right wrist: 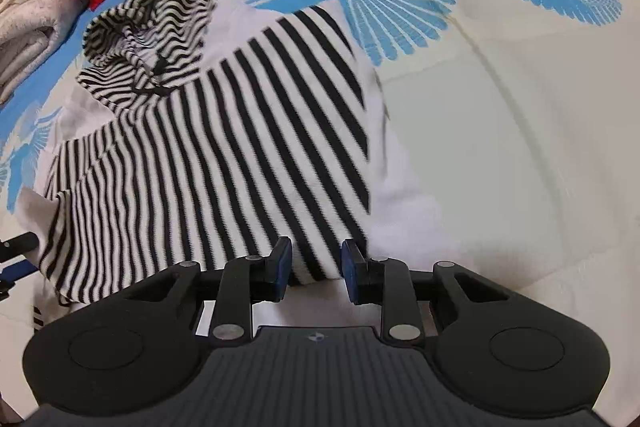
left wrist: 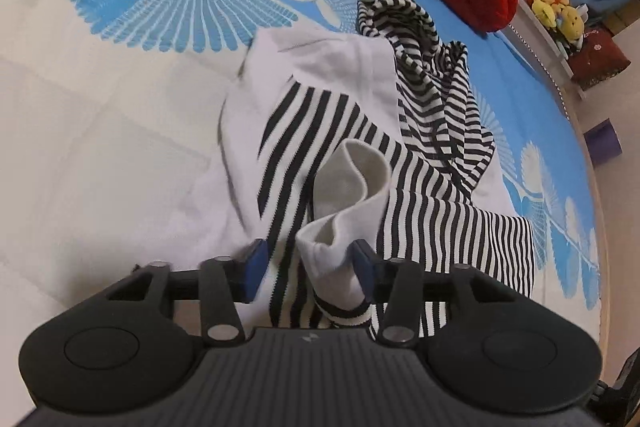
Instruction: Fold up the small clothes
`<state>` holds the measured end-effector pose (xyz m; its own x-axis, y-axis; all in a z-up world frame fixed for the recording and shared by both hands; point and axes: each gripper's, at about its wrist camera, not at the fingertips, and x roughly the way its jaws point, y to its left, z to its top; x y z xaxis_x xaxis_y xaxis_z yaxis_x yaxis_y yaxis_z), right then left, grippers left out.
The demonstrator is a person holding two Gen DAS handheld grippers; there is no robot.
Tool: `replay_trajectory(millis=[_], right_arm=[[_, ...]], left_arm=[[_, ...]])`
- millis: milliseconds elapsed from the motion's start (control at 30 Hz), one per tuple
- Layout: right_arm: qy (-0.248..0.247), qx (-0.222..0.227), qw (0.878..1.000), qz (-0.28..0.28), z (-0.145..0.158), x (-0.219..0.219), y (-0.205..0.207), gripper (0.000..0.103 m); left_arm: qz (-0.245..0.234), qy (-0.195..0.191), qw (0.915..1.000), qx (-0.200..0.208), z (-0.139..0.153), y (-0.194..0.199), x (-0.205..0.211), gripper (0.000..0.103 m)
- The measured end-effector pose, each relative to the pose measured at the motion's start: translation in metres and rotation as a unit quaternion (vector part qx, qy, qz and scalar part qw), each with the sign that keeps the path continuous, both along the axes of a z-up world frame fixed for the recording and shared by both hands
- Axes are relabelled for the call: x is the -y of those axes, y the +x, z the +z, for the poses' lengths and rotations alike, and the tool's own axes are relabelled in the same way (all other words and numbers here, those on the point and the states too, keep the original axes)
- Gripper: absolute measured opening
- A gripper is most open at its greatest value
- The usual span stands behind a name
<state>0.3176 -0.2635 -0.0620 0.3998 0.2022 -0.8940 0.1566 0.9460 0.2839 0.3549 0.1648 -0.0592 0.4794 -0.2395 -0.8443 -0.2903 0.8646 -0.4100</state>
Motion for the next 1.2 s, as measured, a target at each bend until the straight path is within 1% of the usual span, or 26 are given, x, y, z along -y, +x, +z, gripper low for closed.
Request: replay_trajectory(millis=[33,100,133,233,267,300,367,400,467,500,533,567,600,633,700,800,833,867,900,933,967,1000,1033,1067,1133,1200], right_arm=[[-0.003,0.007,1.000,0.005,0.003,-0.003,0.000,0.028],[-0.010,0.023,0.999,0.019,0.008,-0.011,0.000,0.028],[-0.012,0.031,0.999,0.026,0.011,-0.015,0.001,0.028],[-0.005,0.047,0.998,0.039,0.017,-0.023,0.003,0.028],[-0.002,0.047,0.998,0.041,0.017,-0.026,0.004,0.028],[-0.002,0.045,0.998,0.042,0.016,-0.028,0.005,0.028],[-0.006,0.034,0.999,0.041,0.012,-0.033,0.007,0.029],[-0.010,0.028,0.999,0.039,0.010,-0.035,0.008,0.029],[-0.020,0.013,0.999,0.036,0.004,-0.038,0.009,0.028],[-0.026,0.005,0.999,0.035,0.000,-0.039,0.010,0.028],[-0.033,-0.002,0.999,0.034,-0.003,-0.040,0.011,0.028],[-0.037,-0.007,0.999,0.034,-0.006,-0.040,0.010,0.029],[-0.041,-0.009,0.999,0.034,-0.009,-0.041,0.009,0.029],[-0.046,-0.011,0.998,0.035,-0.011,-0.041,0.009,0.029],[-0.048,-0.005,0.998,0.033,-0.010,-0.041,0.009,0.028],[-0.037,0.017,0.999,0.030,-0.001,-0.036,0.007,0.029],[-0.036,0.022,0.999,0.031,0.000,-0.034,0.007,0.029],[-0.036,0.020,0.999,0.028,-0.002,-0.031,0.007,0.029],[-0.040,0.010,0.999,0.021,-0.005,-0.027,0.008,0.029],[-0.049,-0.007,0.999,0.011,-0.012,-0.022,0.008,0.029],[-0.052,-0.012,0.999,0.006,-0.014,-0.019,0.008,0.029],[-0.051,-0.008,0.999,0.004,-0.013,-0.018,0.007,0.028],[-0.054,-0.004,0.999,0.004,-0.009,-0.018,0.007,0.028],[-0.059,0.004,0.998,0.007,-0.004,-0.019,0.005,0.029],[-0.071,0.033,0.997,0.019,0.009,-0.023,0.001,0.029],[-0.080,0.063,0.994,0.028,0.022,-0.027,-0.003,0.029]], left_arm=[[-0.002,0.009,1.0000,0.001,0.003,-0.001,0.000,0.015],[0.007,0.042,0.9990,-0.009,0.006,-0.006,-0.003,0.010],[0.021,0.057,0.9980,-0.021,0.007,-0.008,-0.007,0.005],[0.062,0.067,0.9945,-0.051,0.007,-0.016,-0.023,0.005],[0.069,0.074,0.9939,-0.045,0.010,-0.019,-0.025,0.005],[0.068,0.080,0.9942,-0.026,0.017,-0.020,-0.025,0.006],[0.046,0.084,0.9954,0.002,0.026,-0.019,-0.021,0.006],[0.025,0.077,0.9965,0.019,0.028,-0.017,-0.016,0.010],[-0.019,0.065,0.9972,0.030,0.022,-0.012,-0.005,0.021],[-0.050,0.070,0.9961,0.021,0.012,-0.008,0.004,0.035],[-0.076,0.084,0.9935,0.005,0.001,-0.005,0.011,0.042],[-0.102,0.115,0.9879,-0.020,-0.015,-0.002,0.019,0.042],[-0.113,0.148,0.9817,-0.040,-0.026,-0.001,0.023,0.051],[-0.115,0.167,0.9786,-0.035,-0.029,-0.003,0.024,0.059],[-0.112,0.180,0.9767,-0.033,-0.020,-0.001,0.028,0.055],[-0.113,0.171,0.9786,0.011,-0.005,-0.005,0.030,0.055],[-0.123,0.179,0.9761,0.011,-0.007,-0.005,0.032,0.055],[-0.130,0.193,0.9725,-0.006,-0.014,-0.003,0.034,0.055],[-0.131,0.200,0.9703,-0.037,-0.027,-0.002,0.031,0.059],[-0.121,0.185,0.9744,-0.044,-0.032,-0.003,0.026,0.063],[-0.107,0.176,0.9776,-0.045,-0.030,-0.004,0.022,0.063],[-0.104,0.178,0.9775,-0.045,-0.024,-0.003,0.022,0.063],[-0.108,0.189,0.9755,-0.031,-0.015,-0.003,0.024,0.063],[-0.114,0.206,0.9720,-0.005,-0.002,-0.005,0.028,0.063],[-0.121,0.234,0.9640,0.038,0.017,-0.007,0.033,0.064],[-0.115,0.243,0.9605,0.070,0.035,-0.007,0.038,0.064]])
